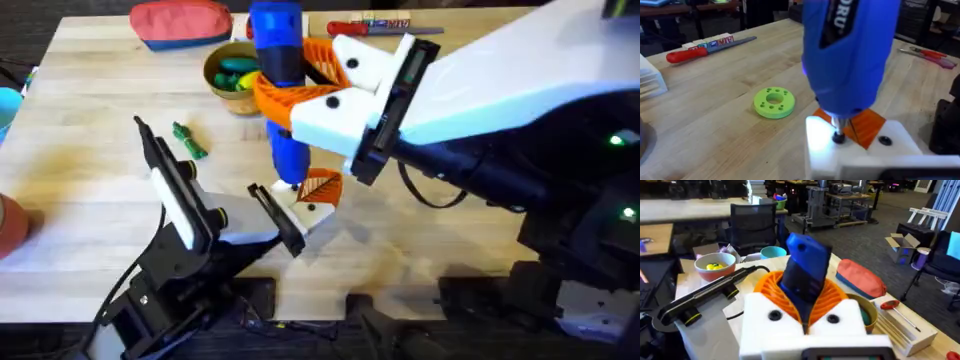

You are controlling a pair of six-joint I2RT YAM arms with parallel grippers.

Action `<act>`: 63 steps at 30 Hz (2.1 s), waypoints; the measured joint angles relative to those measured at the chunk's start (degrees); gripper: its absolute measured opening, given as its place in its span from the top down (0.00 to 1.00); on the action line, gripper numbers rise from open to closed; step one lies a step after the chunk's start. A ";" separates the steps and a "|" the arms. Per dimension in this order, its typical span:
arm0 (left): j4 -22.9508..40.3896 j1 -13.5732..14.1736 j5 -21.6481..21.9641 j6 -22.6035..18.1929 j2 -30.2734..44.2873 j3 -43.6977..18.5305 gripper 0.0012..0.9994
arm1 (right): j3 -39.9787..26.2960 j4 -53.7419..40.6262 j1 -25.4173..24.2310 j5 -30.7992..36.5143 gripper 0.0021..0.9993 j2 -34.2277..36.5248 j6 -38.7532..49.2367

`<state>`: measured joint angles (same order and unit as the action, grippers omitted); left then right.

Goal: Pick up the gripper from the table and insert it into the empty holder that is missing its gripper. Then pick up a screw, insert it into the mounting hole, and use the screwdriver to tighten it. Finally, clean up the table by picking up the vegetable and placing it into the bucket.

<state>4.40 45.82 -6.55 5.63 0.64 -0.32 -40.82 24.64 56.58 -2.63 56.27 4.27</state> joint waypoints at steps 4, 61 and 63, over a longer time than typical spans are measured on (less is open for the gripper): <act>-0.04 0.00 0.00 -0.02 0.00 0.00 0.99 | 0.16 0.80 0.00 -0.02 0.99 0.00 0.00; -0.07 0.02 0.09 -0.02 0.02 0.00 0.99 | 1.01 -2.70 -31.18 20.46 1.00 19.07 47.25; -0.07 0.02 0.10 -0.04 0.02 0.00 0.99 | 1.01 -0.83 -33.38 21.26 1.00 22.77 52.49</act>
<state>4.34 45.84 -6.44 5.58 0.67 -0.32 -39.81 23.82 23.20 18.63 79.04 56.77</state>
